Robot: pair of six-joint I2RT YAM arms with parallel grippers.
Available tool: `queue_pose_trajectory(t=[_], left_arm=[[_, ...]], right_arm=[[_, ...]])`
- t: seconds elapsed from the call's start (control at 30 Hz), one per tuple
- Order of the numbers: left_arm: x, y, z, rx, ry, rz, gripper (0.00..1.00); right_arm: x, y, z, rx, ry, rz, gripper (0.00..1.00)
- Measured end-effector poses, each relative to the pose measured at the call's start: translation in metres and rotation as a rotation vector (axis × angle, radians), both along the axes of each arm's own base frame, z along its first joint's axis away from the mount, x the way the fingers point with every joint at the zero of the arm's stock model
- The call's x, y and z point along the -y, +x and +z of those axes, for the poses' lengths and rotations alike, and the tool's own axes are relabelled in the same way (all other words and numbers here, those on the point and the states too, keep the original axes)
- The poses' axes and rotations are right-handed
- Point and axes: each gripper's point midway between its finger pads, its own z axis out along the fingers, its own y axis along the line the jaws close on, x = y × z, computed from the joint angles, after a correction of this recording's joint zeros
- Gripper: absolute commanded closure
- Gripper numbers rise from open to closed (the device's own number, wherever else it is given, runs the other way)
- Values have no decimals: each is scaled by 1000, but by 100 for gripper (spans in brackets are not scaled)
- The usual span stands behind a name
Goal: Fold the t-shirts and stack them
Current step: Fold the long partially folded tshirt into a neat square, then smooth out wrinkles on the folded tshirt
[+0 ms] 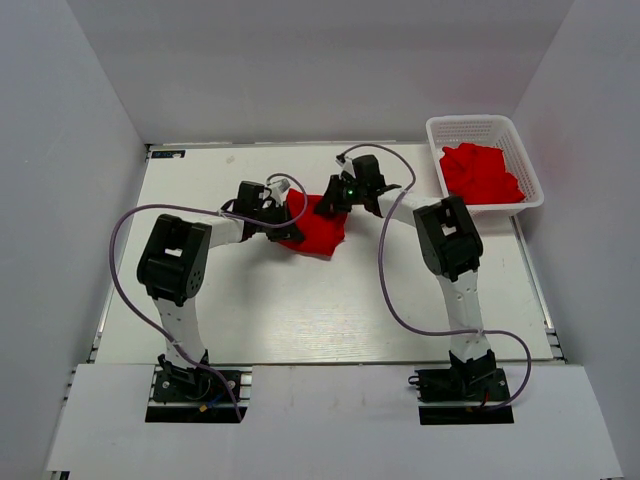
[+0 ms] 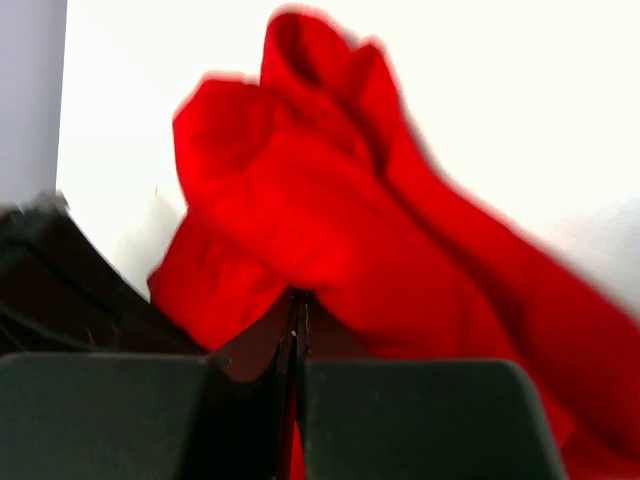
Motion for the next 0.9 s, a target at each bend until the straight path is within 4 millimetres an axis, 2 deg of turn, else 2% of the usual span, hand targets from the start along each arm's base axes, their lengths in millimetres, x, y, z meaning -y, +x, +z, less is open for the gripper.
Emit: queue_pose_trajectory(t=[0.13,0.27,0.47,0.53,0.57,0.63,0.7,0.73,0.77,0.8,0.83,0.9], left_arm=[[-2,-6,-7,-13,4,1,100],[-3,-10,-10,-20,8,0,100],[-5,-12,-10,-24,18,-7,100],[-7,-14,-5,-30,32,-8,86],[-9,-14,-1,-25,40,-8,70],[-12,-10,16,1,56,-4,59],[-14,4,48,71,65,16,59],[-14,16,72,130,62,26,63],[-14,28,91,191,59,34,76],[-13,42,119,261,42,46,76],[-12,55,144,329,31,52,86],[-10,75,179,427,5,58,96]], right_arm=[[3,23,6,36,12,-40,100],[16,47,14,78,10,-100,100],[33,73,37,154,21,-138,100],[37,69,40,168,9,-136,100],[40,63,43,167,-1,-134,100],[45,52,55,181,-14,-129,100],[50,39,78,213,-19,-119,100],[50,34,94,242,-13,-112,100],[51,29,114,282,1,-106,100],[51,24,130,311,16,-99,100],[50,19,145,343,35,-90,100],[49,8,162,379,61,-71,100]])
